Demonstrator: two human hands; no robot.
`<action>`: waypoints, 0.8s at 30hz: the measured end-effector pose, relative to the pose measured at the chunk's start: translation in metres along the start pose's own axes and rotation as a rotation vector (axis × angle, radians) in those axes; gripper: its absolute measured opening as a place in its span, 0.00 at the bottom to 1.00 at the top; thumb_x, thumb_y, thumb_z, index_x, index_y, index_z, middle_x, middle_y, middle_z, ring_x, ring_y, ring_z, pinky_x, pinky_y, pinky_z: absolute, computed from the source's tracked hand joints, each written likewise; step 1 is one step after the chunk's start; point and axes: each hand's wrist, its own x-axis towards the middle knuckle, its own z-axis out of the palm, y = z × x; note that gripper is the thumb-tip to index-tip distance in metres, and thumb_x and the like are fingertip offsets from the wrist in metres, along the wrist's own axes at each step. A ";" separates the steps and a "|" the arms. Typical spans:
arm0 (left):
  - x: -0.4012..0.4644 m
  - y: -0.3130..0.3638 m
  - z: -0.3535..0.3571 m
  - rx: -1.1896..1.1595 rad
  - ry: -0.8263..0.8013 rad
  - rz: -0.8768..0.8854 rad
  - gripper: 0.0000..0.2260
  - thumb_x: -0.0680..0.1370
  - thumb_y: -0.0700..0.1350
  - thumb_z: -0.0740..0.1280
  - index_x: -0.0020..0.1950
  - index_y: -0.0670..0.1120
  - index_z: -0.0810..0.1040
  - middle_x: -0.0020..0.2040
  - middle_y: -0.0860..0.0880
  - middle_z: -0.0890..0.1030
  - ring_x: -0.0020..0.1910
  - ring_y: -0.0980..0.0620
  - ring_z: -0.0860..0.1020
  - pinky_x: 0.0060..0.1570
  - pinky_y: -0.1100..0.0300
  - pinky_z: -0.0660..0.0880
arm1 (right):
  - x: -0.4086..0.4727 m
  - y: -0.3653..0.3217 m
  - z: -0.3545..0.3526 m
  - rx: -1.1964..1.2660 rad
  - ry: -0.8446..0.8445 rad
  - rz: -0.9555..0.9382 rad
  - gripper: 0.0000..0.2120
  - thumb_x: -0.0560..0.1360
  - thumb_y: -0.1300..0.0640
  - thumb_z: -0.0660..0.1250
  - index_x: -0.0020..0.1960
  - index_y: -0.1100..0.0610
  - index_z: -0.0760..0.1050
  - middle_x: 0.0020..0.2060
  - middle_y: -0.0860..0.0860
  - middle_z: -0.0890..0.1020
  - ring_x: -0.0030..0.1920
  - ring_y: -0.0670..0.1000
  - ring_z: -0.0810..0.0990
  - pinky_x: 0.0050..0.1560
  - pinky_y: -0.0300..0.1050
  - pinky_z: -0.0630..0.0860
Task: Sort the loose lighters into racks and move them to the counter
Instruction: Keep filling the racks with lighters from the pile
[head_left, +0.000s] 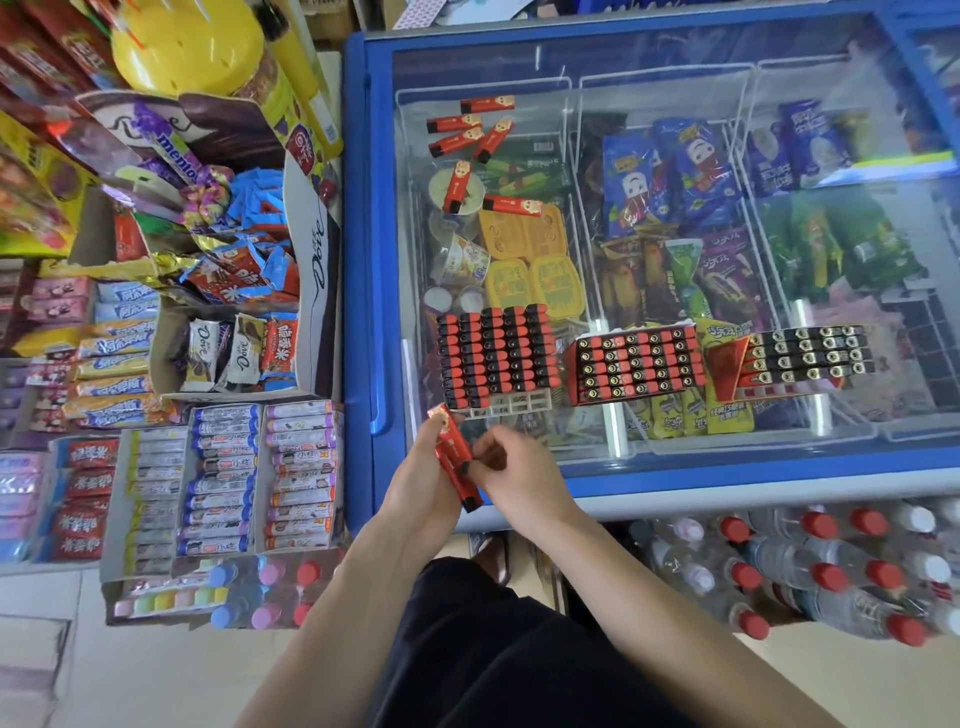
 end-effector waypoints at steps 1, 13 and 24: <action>0.001 -0.001 -0.001 0.008 0.002 0.009 0.16 0.87 0.57 0.59 0.54 0.47 0.81 0.48 0.43 0.84 0.49 0.46 0.82 0.52 0.49 0.77 | 0.000 0.000 -0.001 -0.006 0.010 0.001 0.03 0.77 0.60 0.70 0.47 0.56 0.76 0.40 0.48 0.81 0.41 0.47 0.80 0.41 0.36 0.74; 0.016 -0.011 -0.003 0.061 0.044 -0.014 0.07 0.85 0.46 0.64 0.58 0.43 0.77 0.37 0.49 0.78 0.35 0.53 0.74 0.46 0.54 0.77 | 0.005 0.015 -0.033 0.127 0.316 -0.133 0.11 0.79 0.65 0.68 0.49 0.49 0.79 0.42 0.47 0.84 0.41 0.47 0.84 0.46 0.49 0.83; 0.019 -0.011 -0.005 0.078 0.024 0.002 0.09 0.86 0.36 0.59 0.66 0.38 0.73 0.55 0.37 0.86 0.51 0.44 0.87 0.46 0.54 0.83 | 0.011 0.010 -0.018 -0.016 0.478 -0.329 0.10 0.80 0.66 0.67 0.59 0.59 0.83 0.54 0.50 0.77 0.46 0.46 0.80 0.51 0.31 0.76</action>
